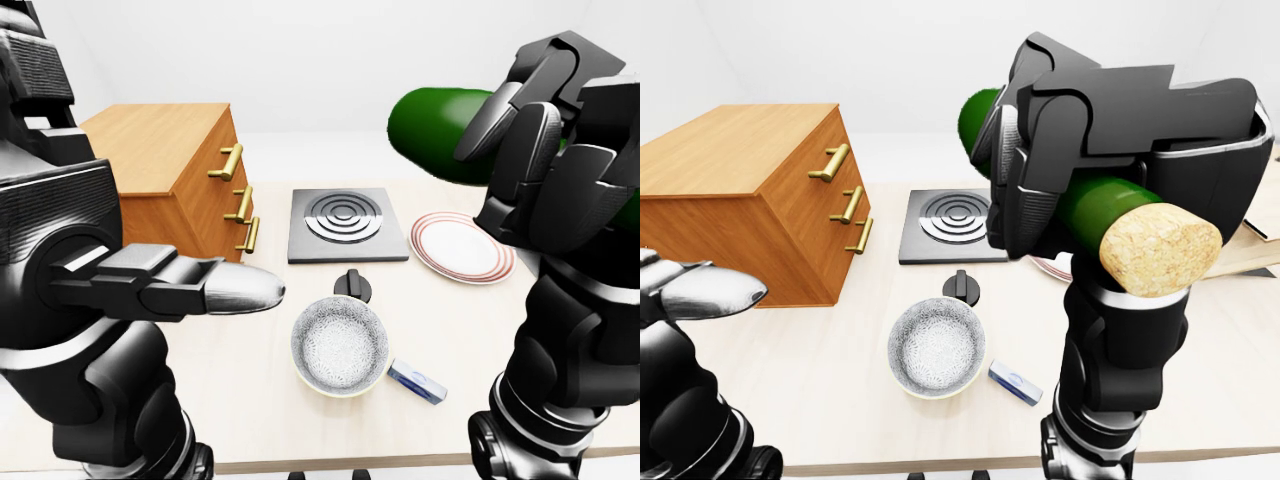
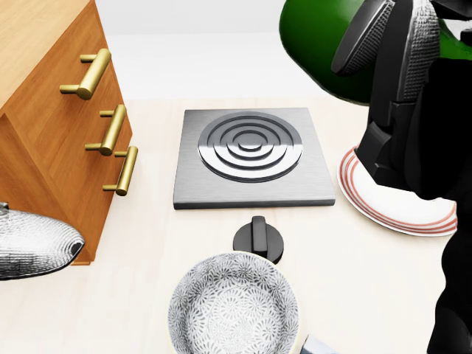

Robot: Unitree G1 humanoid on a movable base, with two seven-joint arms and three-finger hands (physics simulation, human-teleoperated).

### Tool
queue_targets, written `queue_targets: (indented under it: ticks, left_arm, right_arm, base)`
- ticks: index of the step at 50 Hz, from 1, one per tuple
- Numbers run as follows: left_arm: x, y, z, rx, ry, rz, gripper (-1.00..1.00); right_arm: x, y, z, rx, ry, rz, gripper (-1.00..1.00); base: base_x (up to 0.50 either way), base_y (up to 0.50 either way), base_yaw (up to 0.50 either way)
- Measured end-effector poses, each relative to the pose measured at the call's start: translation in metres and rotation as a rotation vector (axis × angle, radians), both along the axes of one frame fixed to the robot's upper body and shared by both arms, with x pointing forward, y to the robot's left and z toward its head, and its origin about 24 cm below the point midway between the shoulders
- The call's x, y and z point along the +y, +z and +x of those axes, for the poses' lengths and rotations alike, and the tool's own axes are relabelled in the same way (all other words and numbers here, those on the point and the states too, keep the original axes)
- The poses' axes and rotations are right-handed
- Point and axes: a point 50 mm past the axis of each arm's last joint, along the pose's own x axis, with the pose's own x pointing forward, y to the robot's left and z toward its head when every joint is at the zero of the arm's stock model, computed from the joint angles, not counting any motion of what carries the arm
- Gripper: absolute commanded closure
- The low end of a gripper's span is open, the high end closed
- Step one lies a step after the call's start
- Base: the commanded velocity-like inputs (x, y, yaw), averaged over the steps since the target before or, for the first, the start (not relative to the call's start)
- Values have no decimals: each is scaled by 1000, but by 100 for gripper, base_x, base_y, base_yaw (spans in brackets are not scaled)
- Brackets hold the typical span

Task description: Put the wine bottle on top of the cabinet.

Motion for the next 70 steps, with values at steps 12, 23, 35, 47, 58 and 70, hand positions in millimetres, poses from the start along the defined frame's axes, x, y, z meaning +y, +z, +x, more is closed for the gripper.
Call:
queue_targets:
  ticks: [12, 23, 35, 47, 58, 70]
  left_arm:
    - [-21, 1, 20, 27, 34, 95, -100]
    - [-39, -8, 39, 101, 79, 195, -100]
    - [-50, -15, 51, 153, 116, 269, -100]
    - [-58, -23, 65, 218, 136, 310, -100]
    - [-65, -28, 72, 250, 142, 331, -100]
    - [-71, -36, 82, 305, 141, 344, -100]
  right_arm:
    - [6, -4, 7, 36, 22, 6, 100]
    - [11, -6, 12, 60, 46, 11, 100]
    - [15, -7, 13, 68, 52, 9, 100]
    - [17, -8, 13, 71, 51, 5, 100]
    - [18, -10, 13, 78, 51, 3, 100]
    - [19, -10, 11, 74, 63, 5, 100]
  base:
    - [0, 0, 0]
    - [0, 0, 0]
    - [0, 0, 0]
    - [0, 0, 0]
    - [0, 0, 0]
    - [0, 0, 0]
